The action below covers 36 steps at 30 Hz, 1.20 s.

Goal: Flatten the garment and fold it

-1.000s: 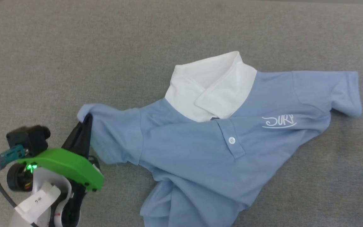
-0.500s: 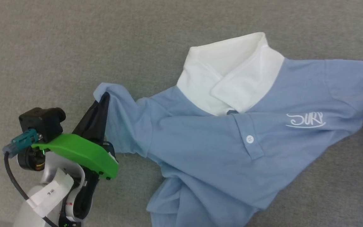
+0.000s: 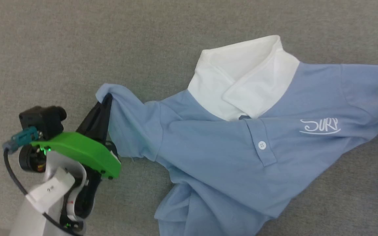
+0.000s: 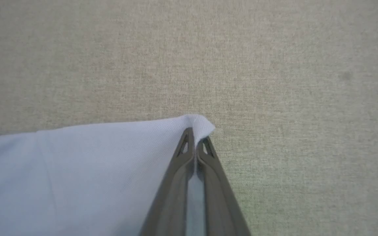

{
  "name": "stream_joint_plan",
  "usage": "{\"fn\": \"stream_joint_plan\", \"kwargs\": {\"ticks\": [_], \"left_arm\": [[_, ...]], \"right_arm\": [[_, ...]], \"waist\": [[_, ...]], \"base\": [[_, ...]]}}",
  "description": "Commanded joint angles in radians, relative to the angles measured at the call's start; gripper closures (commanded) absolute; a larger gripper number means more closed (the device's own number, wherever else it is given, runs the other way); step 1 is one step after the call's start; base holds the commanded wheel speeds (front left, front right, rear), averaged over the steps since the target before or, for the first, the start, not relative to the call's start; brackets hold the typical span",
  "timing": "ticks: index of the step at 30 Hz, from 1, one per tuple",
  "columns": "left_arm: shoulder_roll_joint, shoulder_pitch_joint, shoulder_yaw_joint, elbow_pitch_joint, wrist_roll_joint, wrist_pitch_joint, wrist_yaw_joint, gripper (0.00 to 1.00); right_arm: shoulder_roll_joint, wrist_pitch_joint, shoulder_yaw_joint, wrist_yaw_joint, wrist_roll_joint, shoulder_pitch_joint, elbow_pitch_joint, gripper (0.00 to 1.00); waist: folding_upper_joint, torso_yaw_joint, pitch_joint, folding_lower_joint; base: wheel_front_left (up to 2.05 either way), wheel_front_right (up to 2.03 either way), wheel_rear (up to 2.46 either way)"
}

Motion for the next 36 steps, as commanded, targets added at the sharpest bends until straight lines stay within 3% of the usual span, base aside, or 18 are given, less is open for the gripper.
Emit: {"fn": "stream_joint_plan", "kwargs": {"ticks": [1,10,21,26,36], "left_arm": [[0.01,-0.037,0.003,0.017,0.002,-0.003,-0.007,1.0],[0.028,-0.269,-0.023,0.175,0.044,0.023,-0.032,1.0],[0.087,-0.696,-0.04,0.398,0.122,0.091,-0.067,1.0],[0.11,-0.832,-0.042,0.448,0.14,0.128,-0.075,1.0],[0.123,-1.037,-0.053,0.443,0.119,0.295,-0.078,1.0]], "right_arm": [[0.006,-0.026,0.005,-0.002,0.001,-0.012,-0.013,1.0],[0.02,-0.173,0.087,-0.002,0.022,-0.09,-0.021,1.0],[0.024,-0.333,0.257,-0.002,0.008,-0.393,0.088,1.0],[0.033,-0.353,0.317,-0.002,0.011,-0.516,0.148,1.0],[0.019,-0.288,0.401,-0.002,0.06,-0.664,0.184,1.0]], "waist": [[0.0,-0.023,-0.037,0.0],[0.0,-0.083,-0.171,0.0],[0.0,-0.164,-0.3,0.0],[0.0,-0.191,-0.337,0.0],[0.0,-0.223,-0.34,0.0]], "base": [[0.0,0.0,0.0],[0.0,0.0,0.0],[0.0,0.0,0.0],[0.0,0.0,0.0],[0.0,0.0,0.0]]}}
